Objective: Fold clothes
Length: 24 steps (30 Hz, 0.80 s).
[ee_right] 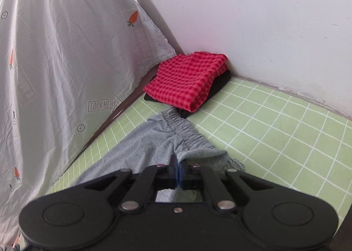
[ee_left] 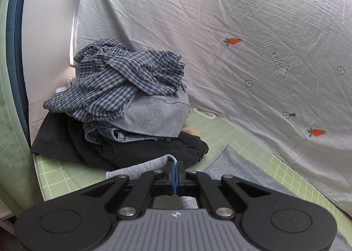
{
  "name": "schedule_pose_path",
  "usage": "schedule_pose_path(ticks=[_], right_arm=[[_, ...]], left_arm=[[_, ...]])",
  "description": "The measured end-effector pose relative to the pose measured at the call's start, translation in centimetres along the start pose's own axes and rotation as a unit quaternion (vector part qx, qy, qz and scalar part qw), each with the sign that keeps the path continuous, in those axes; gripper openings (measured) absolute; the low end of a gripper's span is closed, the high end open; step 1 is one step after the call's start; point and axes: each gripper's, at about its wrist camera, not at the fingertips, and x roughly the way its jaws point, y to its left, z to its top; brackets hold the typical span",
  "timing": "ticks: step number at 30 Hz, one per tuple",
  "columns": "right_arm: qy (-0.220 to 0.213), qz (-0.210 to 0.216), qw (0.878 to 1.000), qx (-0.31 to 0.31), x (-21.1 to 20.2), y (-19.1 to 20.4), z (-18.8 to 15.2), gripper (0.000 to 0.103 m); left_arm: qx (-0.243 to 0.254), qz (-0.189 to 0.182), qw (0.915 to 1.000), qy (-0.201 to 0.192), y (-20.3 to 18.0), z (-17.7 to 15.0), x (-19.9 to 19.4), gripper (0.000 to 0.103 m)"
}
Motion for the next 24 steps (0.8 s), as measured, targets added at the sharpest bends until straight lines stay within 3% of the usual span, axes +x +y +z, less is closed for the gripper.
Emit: schedule_pose_path(ticks=[6, 13, 18, 20, 21, 23, 24], right_arm=[[-0.026, 0.003, 1.000, -0.002, 1.9, 3.1, 1.8, 0.002], [-0.033, -0.003, 0.999, 0.009, 6.2, 6.9, 3.8, 0.002], [-0.008, -0.009, 1.000, -0.027, 14.5, 11.8, 7.1, 0.002], [0.012, -0.020, 0.998, -0.056, 18.9, 13.9, 8.3, 0.002], [0.027, -0.028, 0.997, -0.067, 21.0, 14.4, 8.6, 0.005], [0.051, -0.044, 0.994, -0.081, 24.7, 15.3, 9.1, 0.024], [0.050, -0.050, 0.995, -0.076, 25.1, 15.4, 8.7, 0.044]], left_arm=[[0.001, -0.010, 0.9997, -0.023, -2.6, 2.6, 2.2, 0.000], [0.016, 0.021, 0.9988, -0.042, -6.8, 5.0, 6.5, 0.000], [0.056, -0.003, 0.9978, -0.037, -13.1, 7.2, 14.9, 0.000], [0.058, -0.005, 0.9983, -0.002, -15.7, 7.4, 20.5, 0.002], [0.055, -0.002, 0.9983, 0.022, -17.0, 7.3, 23.4, 0.006], [0.037, -0.005, 0.9965, 0.075, -18.1, 6.2, 27.0, 0.016], [0.023, -0.006, 0.9952, 0.095, -18.1, 5.5, 27.6, 0.019]])
